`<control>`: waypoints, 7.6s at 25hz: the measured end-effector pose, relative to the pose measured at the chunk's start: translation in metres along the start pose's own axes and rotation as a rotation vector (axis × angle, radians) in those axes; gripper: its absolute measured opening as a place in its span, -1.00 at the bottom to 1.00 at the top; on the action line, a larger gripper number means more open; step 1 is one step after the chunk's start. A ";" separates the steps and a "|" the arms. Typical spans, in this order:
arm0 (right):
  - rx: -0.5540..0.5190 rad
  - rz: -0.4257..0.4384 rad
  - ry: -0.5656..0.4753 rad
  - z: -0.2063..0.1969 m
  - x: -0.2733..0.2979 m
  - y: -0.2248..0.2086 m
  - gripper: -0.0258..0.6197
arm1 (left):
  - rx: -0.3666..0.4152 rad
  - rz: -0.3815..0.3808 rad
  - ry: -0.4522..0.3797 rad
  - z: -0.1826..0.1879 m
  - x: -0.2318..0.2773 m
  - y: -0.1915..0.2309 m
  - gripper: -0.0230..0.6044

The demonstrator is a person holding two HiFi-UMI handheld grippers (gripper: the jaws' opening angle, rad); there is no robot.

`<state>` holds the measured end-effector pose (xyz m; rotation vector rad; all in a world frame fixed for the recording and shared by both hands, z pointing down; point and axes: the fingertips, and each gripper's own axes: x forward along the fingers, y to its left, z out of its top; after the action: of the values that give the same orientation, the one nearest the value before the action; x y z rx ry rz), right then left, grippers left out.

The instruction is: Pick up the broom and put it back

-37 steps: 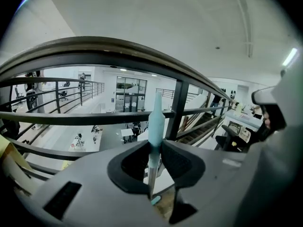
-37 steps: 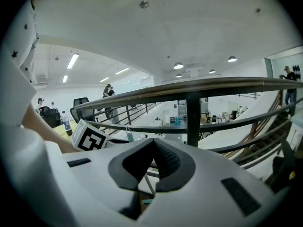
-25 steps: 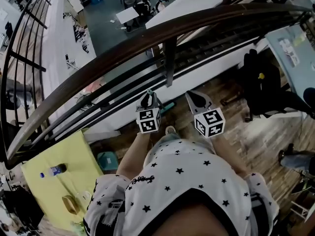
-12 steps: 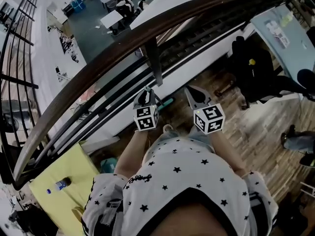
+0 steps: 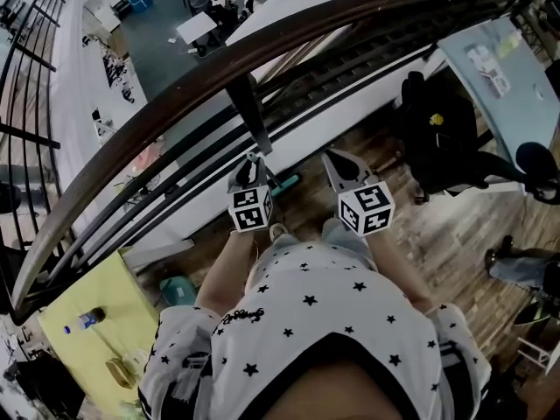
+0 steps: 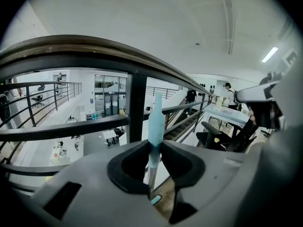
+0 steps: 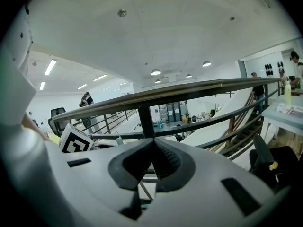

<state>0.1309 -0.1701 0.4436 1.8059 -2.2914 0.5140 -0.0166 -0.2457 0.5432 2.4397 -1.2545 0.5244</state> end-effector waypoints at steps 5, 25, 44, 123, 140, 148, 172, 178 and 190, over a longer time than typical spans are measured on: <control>-0.020 0.054 0.017 0.003 -0.003 -0.031 -0.94 | -0.042 0.057 -0.002 0.003 0.016 -0.020 -0.64; -0.025 0.218 0.117 -0.026 -0.011 -0.124 -0.94 | -0.072 0.163 0.040 -0.012 0.091 -0.096 -0.64; 0.021 0.258 0.168 -0.064 0.004 -0.177 -0.94 | -0.002 0.171 0.064 -0.019 0.186 -0.119 -0.64; 0.006 0.319 0.197 -0.086 0.029 -0.169 -0.94 | -0.118 0.362 -0.029 0.005 0.259 -0.038 -0.26; -0.016 0.298 0.150 -0.056 -0.021 -0.163 -0.94 | -0.202 0.339 -0.113 0.046 0.135 -0.106 -0.77; -0.051 0.295 0.127 -0.043 -0.038 -0.155 -0.94 | -0.282 0.291 -0.142 0.051 0.079 -0.140 -0.88; -0.049 0.322 0.050 -0.014 -0.069 -0.124 -0.94 | -0.302 0.099 -0.082 0.042 -0.032 -0.208 -0.89; -0.054 0.322 0.051 -0.018 -0.069 -0.123 -0.94 | -0.295 0.079 -0.081 0.040 -0.040 -0.209 -0.89; -0.056 0.324 0.074 -0.026 -0.071 -0.122 -0.94 | -0.291 0.065 -0.052 0.035 -0.033 -0.212 -0.89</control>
<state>0.2646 -0.1206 0.4620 1.3718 -2.5301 0.5475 0.1467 -0.1225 0.4687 2.1885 -1.3326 0.2734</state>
